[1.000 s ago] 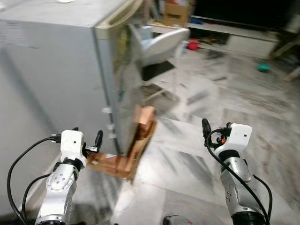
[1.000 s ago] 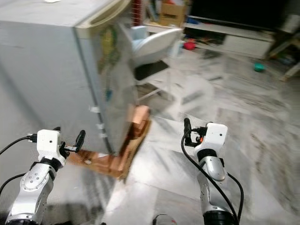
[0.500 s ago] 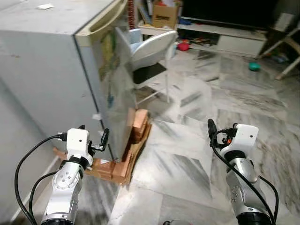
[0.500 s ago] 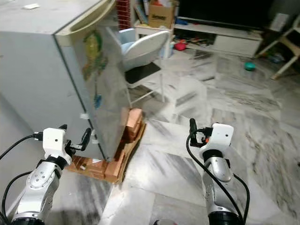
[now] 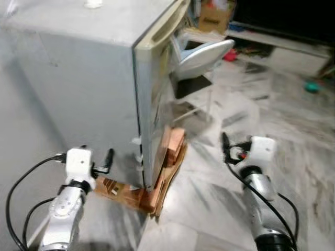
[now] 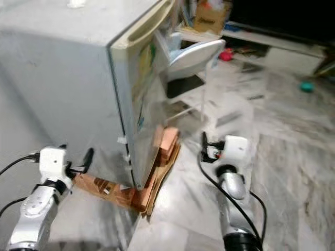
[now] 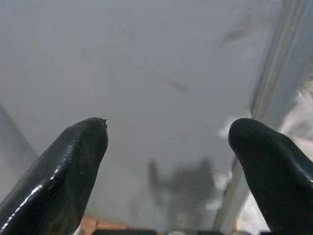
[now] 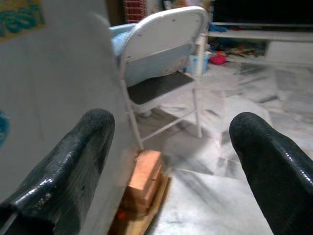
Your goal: Restocking fridge
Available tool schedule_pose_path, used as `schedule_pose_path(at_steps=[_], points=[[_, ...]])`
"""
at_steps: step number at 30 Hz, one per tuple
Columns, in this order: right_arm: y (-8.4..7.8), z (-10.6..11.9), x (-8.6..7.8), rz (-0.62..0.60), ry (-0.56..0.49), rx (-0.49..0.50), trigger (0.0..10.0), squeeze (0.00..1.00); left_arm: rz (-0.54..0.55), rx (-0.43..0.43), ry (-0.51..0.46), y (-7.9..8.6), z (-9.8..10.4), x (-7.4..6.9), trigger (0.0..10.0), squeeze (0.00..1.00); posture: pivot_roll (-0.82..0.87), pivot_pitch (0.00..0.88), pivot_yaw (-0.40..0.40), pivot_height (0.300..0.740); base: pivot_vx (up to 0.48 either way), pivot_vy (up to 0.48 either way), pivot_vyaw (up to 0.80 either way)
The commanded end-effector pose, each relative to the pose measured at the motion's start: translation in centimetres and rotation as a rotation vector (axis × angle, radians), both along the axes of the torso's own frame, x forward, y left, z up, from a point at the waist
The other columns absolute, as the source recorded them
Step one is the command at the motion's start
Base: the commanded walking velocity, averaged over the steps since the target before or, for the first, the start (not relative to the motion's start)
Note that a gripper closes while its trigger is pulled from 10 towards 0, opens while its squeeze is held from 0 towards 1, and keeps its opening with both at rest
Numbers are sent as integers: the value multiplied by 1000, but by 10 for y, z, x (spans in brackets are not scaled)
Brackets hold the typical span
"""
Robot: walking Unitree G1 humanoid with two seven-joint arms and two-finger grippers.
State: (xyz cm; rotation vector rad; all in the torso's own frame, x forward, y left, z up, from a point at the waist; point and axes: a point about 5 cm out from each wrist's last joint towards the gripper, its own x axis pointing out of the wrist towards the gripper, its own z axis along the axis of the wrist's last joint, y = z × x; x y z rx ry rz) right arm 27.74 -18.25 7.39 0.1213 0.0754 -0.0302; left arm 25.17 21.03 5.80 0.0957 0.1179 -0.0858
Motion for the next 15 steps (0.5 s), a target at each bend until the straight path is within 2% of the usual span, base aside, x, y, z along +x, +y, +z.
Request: schedule_pose_path(at_steps=[1,15], points=[[-18,0,-3,-50,13,-27,10000,0,-43,-16,-21,-15,4,5,10000,0,-5,0,-41,740,0,0,-800],[-15,-1,-3,-43,23,-30,10000,0,-65,-23,-9,-18,2,4,10000,0,-6,0,-38,740,0,0,-800]])
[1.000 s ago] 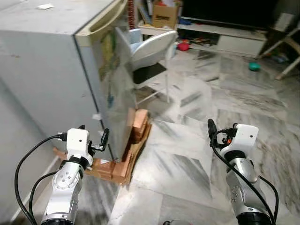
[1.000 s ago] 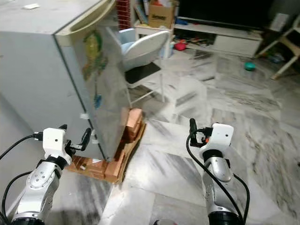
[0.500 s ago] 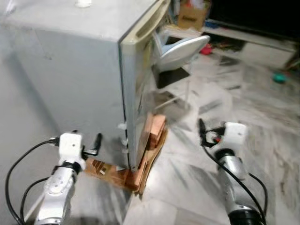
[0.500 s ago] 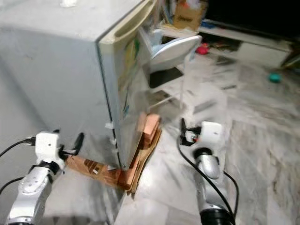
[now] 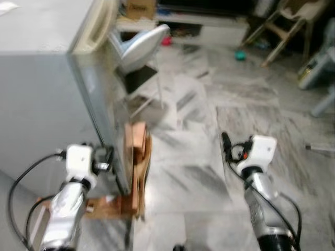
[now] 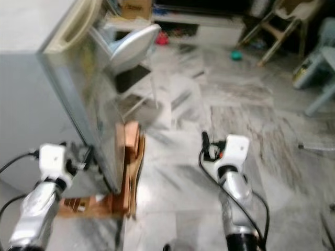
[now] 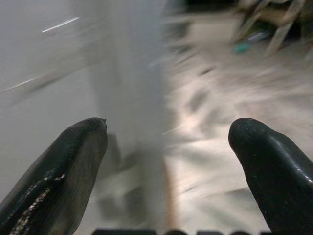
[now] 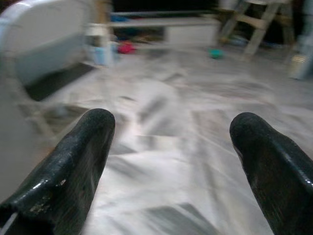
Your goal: Restocking fridge
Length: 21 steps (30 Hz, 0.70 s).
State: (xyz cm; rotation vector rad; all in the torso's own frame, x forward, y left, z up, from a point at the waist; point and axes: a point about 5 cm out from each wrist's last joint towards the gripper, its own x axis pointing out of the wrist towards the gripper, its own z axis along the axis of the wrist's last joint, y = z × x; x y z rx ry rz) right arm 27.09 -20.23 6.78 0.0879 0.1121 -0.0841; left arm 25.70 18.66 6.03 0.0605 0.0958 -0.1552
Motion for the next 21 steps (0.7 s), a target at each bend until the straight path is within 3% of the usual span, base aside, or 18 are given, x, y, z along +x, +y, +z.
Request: schedule_pose_path(at_steps=[1,6,10,21], points=[[5,4,3,8,-17,5,10000,0,3,18,7,6,0,-2,10000,0,-6,0,-38,740,0,0,-800],[6,3,3,13,-13,5,10000,0,-15,8,0,4,1,-3,10000,0,-4,0,-39,740,0,0,-105],[7,3,3,20,-9,1,10000,0,-16,8,3,3,0,-4,10000,0,-3,0,-40,740,0,-300,0],[9,4,5,29,-12,3,10000,0,-9,15,3,3,0,-2,10000,0,-2,0,-39,740,0,-479,0]])
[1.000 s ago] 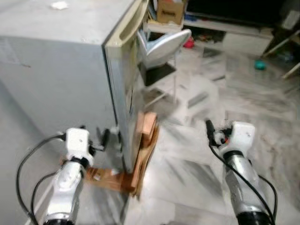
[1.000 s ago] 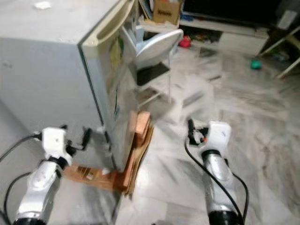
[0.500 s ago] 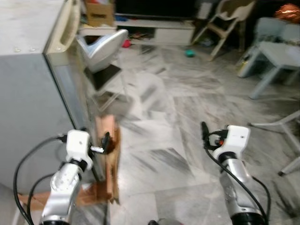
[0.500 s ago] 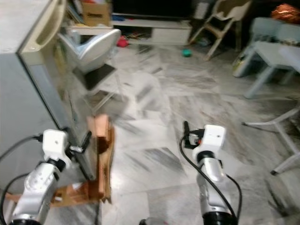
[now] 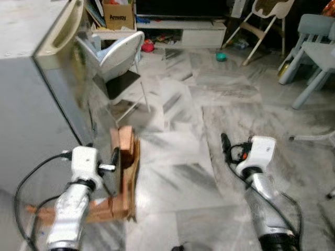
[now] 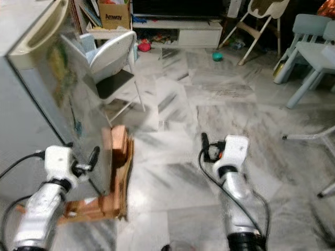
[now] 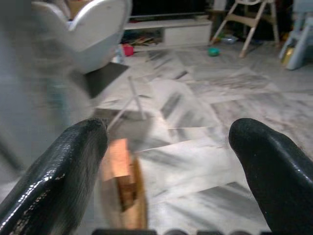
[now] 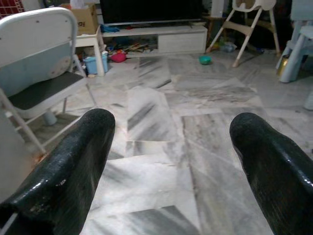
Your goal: Restocking fridge
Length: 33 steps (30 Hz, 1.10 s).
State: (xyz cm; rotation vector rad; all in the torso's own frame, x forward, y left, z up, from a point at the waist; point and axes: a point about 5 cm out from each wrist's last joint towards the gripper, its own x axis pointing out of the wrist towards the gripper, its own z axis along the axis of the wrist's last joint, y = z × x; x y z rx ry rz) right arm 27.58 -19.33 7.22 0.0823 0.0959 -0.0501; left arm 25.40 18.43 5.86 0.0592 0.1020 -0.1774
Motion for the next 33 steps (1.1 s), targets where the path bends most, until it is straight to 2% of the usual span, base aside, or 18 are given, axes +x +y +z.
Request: schedule_pose_path(at_steps=[1,3,9,12,15,18,20,22,23,26,29,33], points=[[0,-1,0,-5,6,8,10000,0,13,17,-5,5,2,1,10000,0,-2,0,-39,740,0,-472,0],[1,0,0,-2,4,8,10000,0,17,19,-5,5,2,2,10000,0,-2,0,-39,740,0,-476,0],[2,0,0,1,2,9,10000,0,37,18,1,6,1,2,10000,0,-3,0,-38,740,0,0,0],[3,1,1,6,-5,6,10000,0,87,66,43,17,-5,0,10000,0,-5,0,-37,740,0,0,0],[3,3,1,8,-12,1,10000,0,102,75,68,23,-8,-3,10000,0,-5,0,-37,740,0,0,0],[0,6,2,-1,-23,-8,10000,0,110,89,130,44,-13,-19,10000,0,2,0,-39,740,0,0,0],[1,6,3,0,-25,-10,10000,0,95,110,111,48,-10,-19,10000,0,7,0,-42,740,0,0,0],[2,7,3,5,-29,-13,10000,0,107,103,70,49,-3,-17,10000,0,9,0,-43,740,0,0,0],[4,8,3,13,-35,-20,10000,0,123,71,47,46,1,-16,10000,0,9,0,-45,740,0,0,0],[6,11,4,38,-51,-24,10000,0,134,69,24,42,3,-14,10000,0,8,0,-49,740,0,0,0],[8,14,4,58,-69,-45,10000,0,120,59,23,35,3,-15,10000,0,7,0,-51,740,199,0,0],[8,15,5,64,-75,-45,10000,0,122,54,19,33,2,-15,10000,0,7,0,-53,740,342,0,0]])
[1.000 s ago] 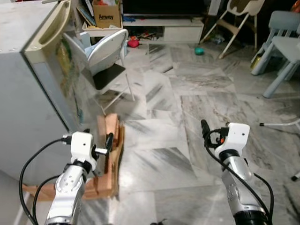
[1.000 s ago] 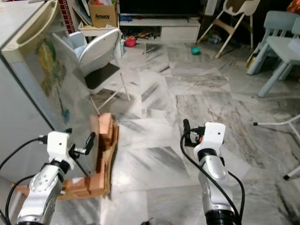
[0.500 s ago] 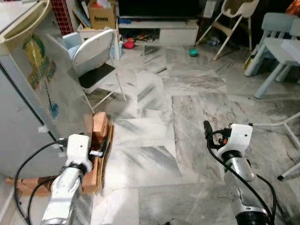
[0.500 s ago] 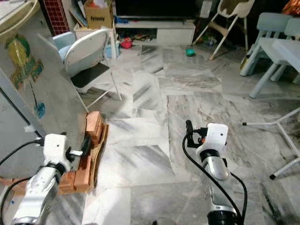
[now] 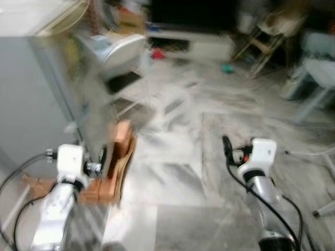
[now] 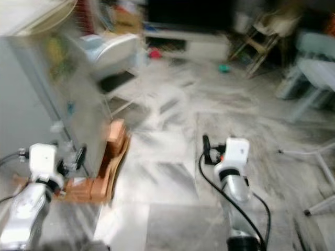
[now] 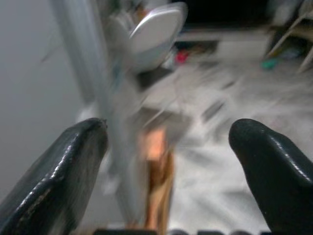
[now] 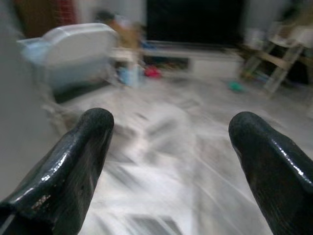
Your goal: Restocking fridge
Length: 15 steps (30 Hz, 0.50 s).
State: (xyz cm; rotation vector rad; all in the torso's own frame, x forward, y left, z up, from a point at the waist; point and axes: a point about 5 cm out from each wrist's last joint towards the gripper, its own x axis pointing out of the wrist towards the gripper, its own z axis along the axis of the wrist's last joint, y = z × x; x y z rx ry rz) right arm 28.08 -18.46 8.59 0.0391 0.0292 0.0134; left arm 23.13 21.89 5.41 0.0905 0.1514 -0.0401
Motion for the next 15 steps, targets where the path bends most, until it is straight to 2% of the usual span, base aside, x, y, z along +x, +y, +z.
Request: schedule_pose_path(at_steps=[1,15], points=[[-1,2,0,1,-7,-3,10000,0,-12,12,-25,-1,8,8,10000,0,8,0,-52,740,386,0,0],[1,1,-1,-4,-7,-6,10000,0,-3,10,-45,-7,10,15,10000,0,6,0,-42,740,449,0,0]])
